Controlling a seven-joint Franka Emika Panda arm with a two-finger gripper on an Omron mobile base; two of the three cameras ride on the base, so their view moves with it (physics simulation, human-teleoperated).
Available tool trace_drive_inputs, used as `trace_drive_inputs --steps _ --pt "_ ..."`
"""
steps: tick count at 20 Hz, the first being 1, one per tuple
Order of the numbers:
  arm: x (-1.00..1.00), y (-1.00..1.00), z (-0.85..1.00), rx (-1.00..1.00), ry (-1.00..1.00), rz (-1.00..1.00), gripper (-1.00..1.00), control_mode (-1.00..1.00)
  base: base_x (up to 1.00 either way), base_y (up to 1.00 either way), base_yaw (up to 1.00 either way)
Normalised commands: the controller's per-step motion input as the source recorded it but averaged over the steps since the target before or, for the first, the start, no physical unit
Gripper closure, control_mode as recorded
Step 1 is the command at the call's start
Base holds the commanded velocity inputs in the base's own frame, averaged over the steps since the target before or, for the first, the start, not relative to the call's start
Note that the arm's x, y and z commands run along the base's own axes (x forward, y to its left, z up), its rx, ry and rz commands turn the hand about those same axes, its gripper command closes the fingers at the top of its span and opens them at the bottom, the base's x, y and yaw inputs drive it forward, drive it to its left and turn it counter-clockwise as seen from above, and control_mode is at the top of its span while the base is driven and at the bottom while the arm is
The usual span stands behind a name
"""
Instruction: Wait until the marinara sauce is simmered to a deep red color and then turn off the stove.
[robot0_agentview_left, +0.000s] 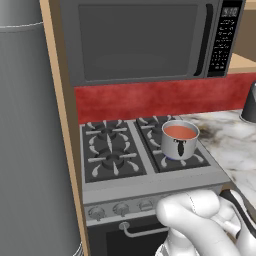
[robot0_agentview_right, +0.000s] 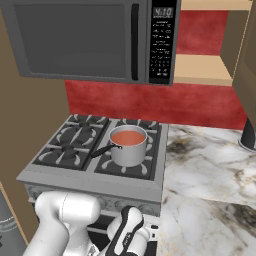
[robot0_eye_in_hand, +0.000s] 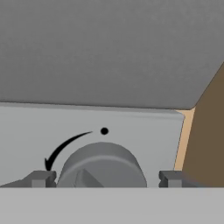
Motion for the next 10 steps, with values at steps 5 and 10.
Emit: trace_drive_inputs --steps 5,10 --pt "0.00 -0.02 0.00 0.00 -0.03 0.00 -1.00 -1.00 0.00 0.00 0.00" --pt "0.00 0.00 0.00 0.00 -0.01 0.00 -1.00 -1.00 0.00 0.00 0.00"
